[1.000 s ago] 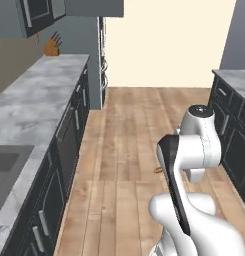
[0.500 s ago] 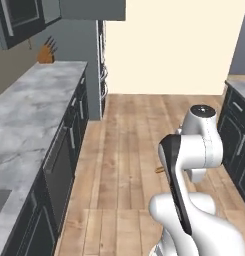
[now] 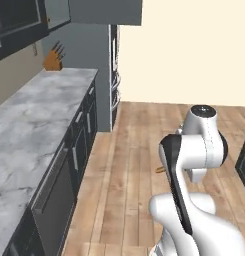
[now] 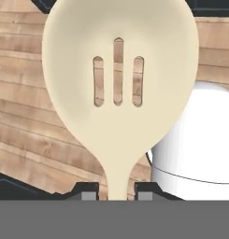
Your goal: Organize the utensils by type. Pick up the wooden spoons from the counter and place them in the open cabinet. Then pick up the metallic utensils from the counter and place them in the open drawer.
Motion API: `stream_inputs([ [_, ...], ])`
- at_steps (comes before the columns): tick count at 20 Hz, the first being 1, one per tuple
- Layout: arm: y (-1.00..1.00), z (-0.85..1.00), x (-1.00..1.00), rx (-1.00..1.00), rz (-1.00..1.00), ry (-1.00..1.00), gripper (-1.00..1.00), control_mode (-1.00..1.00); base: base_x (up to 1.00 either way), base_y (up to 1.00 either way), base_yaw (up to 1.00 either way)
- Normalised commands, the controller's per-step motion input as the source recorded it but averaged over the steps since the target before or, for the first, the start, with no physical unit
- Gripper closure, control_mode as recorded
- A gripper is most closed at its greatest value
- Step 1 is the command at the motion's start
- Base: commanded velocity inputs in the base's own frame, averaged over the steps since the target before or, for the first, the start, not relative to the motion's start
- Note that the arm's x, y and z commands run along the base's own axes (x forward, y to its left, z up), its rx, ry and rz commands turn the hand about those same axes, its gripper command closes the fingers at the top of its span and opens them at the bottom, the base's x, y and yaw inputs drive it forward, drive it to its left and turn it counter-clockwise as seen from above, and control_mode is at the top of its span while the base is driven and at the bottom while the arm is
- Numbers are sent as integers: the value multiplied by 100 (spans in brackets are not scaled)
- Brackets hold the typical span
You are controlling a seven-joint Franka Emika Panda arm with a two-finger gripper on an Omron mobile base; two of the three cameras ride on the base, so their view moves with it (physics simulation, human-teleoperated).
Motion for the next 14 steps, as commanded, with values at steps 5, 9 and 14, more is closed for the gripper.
stream_inputs([
  [5, 0, 0, 0, 0, 0, 0, 100, 100, 100, -6, 28],
  [9, 0, 0, 0, 0, 0, 0, 100, 100, 100, -23, 36],
  [14, 0, 0, 0, 0, 0, 0, 100, 100, 100, -32, 34],
])
